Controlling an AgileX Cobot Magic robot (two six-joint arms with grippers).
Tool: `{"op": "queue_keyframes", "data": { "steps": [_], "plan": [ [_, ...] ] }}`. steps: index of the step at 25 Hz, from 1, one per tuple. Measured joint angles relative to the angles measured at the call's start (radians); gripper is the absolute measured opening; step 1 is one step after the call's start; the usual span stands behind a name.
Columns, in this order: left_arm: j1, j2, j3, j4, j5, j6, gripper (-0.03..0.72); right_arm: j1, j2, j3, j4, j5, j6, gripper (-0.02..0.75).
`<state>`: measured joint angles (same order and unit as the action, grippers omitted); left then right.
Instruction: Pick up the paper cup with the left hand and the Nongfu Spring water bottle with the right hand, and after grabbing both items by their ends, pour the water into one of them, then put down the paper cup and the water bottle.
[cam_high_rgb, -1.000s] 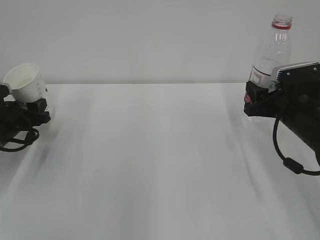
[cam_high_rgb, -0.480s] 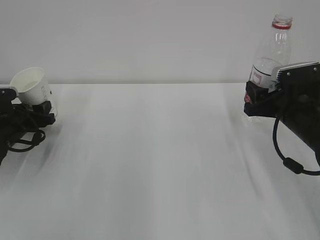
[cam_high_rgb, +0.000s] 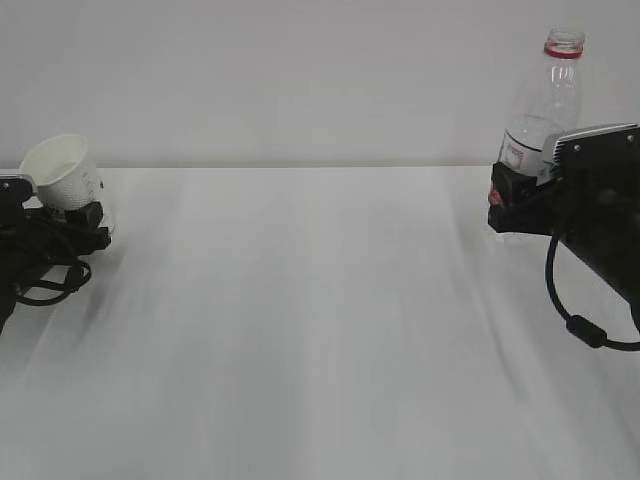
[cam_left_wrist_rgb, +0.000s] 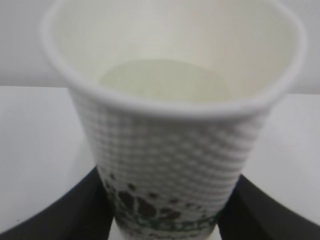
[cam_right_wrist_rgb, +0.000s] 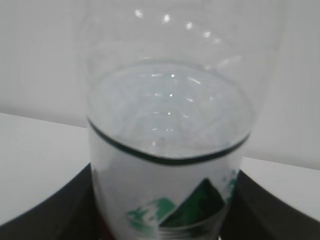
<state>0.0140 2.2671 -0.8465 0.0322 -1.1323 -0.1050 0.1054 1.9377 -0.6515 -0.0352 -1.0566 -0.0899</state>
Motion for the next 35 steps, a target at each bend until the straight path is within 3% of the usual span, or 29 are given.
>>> {"op": "queue_keyframes", "data": {
  "steps": [3, 7, 10, 35],
  "plan": [
    [0.0, 0.0, 0.0, 0.0, 0.0, 0.0, 0.477, 0.0, 0.0, 0.0, 0.0, 0.0, 0.0, 0.449],
    [0.0, 0.0, 0.009, 0.0, -0.002, 0.0, 0.636, 0.0, 0.0, 0.0, 0.0, 0.0, 0.0, 0.449],
    [0.0, 0.0, 0.026, 0.0, -0.008, -0.002, 0.67, 0.0, 0.0, 0.0, 0.0, 0.0, 0.0, 0.449],
    [0.0, -0.284, 0.335, 0.012, -0.009, -0.002, 0.639, 0.0, 0.0, 0.0, 0.0, 0.0, 0.0, 0.449]
  ]
}}
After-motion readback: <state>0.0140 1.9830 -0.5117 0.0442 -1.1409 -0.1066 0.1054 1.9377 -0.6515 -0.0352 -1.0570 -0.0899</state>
